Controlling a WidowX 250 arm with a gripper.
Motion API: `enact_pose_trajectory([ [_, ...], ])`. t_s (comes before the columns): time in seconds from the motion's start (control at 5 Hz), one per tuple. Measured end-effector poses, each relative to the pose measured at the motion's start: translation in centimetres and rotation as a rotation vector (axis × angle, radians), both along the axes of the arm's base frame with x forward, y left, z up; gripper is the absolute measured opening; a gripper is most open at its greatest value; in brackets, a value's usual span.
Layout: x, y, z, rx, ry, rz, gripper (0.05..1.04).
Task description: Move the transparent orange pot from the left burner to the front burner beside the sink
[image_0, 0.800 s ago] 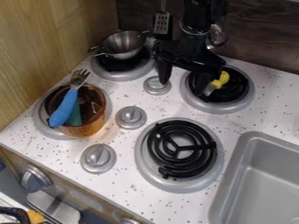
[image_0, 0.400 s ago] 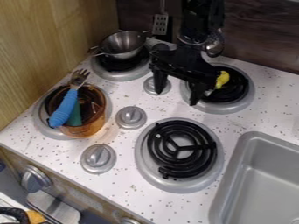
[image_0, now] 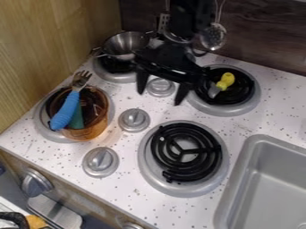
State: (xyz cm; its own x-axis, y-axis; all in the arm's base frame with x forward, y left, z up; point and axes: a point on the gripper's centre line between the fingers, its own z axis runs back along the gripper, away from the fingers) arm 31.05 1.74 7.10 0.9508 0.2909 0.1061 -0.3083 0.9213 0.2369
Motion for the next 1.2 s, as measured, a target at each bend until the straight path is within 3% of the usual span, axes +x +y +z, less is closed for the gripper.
enact_pose_trajectory([
  [0.6, -3.1, 4.0, -0.6, 0.052, 0.030, 0.102, 1.001],
  [1.0, -3.3, 5.5, -1.1, 0.026, 0.008, 0.125, 1.001],
  [1.2, -3.7, 5.7, -1.6, -0.005, 0.057, 0.153, 1.001],
])
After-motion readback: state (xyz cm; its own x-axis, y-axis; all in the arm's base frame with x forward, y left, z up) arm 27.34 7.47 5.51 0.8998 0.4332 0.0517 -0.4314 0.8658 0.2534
